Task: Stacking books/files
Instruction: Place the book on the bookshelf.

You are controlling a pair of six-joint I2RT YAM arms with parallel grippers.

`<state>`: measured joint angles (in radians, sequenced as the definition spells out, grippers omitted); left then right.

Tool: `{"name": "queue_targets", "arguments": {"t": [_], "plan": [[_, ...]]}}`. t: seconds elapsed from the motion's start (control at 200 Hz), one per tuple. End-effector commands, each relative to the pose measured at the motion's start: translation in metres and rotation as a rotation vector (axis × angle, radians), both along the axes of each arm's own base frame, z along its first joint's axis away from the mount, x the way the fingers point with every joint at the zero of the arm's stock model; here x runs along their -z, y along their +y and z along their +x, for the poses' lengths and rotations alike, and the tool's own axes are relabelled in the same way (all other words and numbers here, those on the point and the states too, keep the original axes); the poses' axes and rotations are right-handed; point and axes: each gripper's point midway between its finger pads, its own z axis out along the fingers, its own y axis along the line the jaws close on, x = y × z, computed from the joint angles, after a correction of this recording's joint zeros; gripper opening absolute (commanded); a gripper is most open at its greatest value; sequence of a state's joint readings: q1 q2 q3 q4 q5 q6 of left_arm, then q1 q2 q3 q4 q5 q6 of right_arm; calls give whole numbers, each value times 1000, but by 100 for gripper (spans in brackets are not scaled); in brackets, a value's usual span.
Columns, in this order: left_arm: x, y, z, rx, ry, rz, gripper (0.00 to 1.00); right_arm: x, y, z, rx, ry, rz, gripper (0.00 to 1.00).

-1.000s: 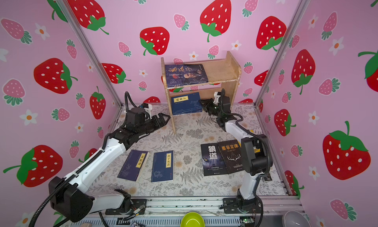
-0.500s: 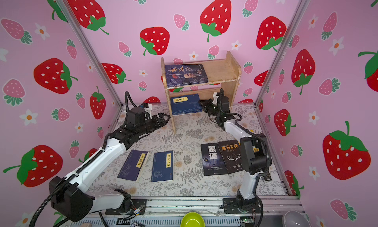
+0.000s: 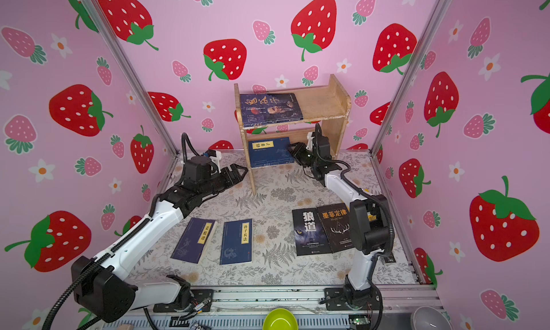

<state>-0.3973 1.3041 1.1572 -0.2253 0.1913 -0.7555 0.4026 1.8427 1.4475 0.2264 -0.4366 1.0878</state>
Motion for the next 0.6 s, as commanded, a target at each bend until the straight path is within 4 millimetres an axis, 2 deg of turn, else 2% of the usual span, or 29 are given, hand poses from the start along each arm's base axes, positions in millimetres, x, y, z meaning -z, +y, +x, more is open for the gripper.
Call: {"name": "queue_targets", "arguments": {"t": [0.0,0.26,0.595], "plan": [[-11,0,3,4,-35,-3,89,-26,-3,1,21,-89,-65,48],[-10,-3,3,16,-28,-4,89,-41,-4,13,46,-153,-151,51],[-9,-1,4,9,-28,1,89,-31,0,0,52,-133,-182,51]]}}
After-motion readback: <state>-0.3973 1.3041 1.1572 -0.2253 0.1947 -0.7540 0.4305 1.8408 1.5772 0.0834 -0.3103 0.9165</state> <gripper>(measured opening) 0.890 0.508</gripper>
